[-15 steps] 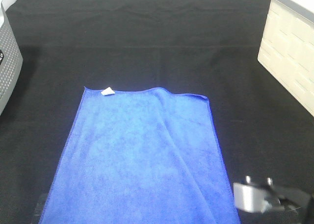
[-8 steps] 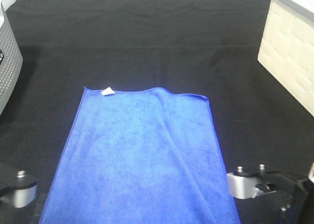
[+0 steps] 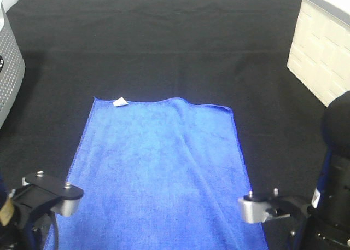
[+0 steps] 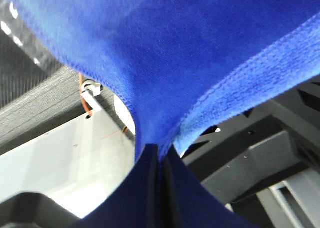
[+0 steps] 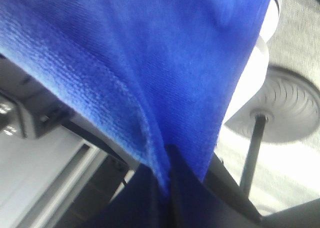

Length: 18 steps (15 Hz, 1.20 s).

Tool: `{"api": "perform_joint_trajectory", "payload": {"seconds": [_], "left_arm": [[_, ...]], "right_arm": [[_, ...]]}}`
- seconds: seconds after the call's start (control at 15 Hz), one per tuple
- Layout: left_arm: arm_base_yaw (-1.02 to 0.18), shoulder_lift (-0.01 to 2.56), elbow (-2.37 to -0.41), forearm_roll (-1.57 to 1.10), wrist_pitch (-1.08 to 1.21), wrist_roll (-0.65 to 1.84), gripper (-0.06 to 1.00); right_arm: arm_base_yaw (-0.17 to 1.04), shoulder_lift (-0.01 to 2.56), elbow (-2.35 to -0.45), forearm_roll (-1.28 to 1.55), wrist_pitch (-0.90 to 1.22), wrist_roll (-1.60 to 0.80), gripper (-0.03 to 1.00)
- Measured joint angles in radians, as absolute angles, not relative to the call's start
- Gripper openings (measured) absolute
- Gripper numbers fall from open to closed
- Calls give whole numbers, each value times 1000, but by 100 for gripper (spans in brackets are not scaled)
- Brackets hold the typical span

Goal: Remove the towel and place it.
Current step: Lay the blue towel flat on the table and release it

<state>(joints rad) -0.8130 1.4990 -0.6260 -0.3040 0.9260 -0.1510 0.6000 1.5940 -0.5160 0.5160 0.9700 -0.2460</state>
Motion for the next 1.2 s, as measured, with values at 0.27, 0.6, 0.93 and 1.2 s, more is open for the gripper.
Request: {"api": "perform_joint_trajectory", "payload": {"seconds": [0.27, 0.6, 0.93, 1.2], "left_arm": [[-813, 1619, -636, -303, 915, -123, 0], [-712, 1639, -637, -311, 908, -69, 0], [-682, 1670, -637, -358, 931, 6, 0], [-682, 1670, -637, -388, 933, 10, 0]], "right_arm": [[600, 1697, -517, 518, 950, -274, 0], [600, 1761, -573, 519, 937, -305, 0], [600, 1831, -587, 530, 948, -331, 0], [600, 1836, -587, 555, 950, -350, 0]]}}
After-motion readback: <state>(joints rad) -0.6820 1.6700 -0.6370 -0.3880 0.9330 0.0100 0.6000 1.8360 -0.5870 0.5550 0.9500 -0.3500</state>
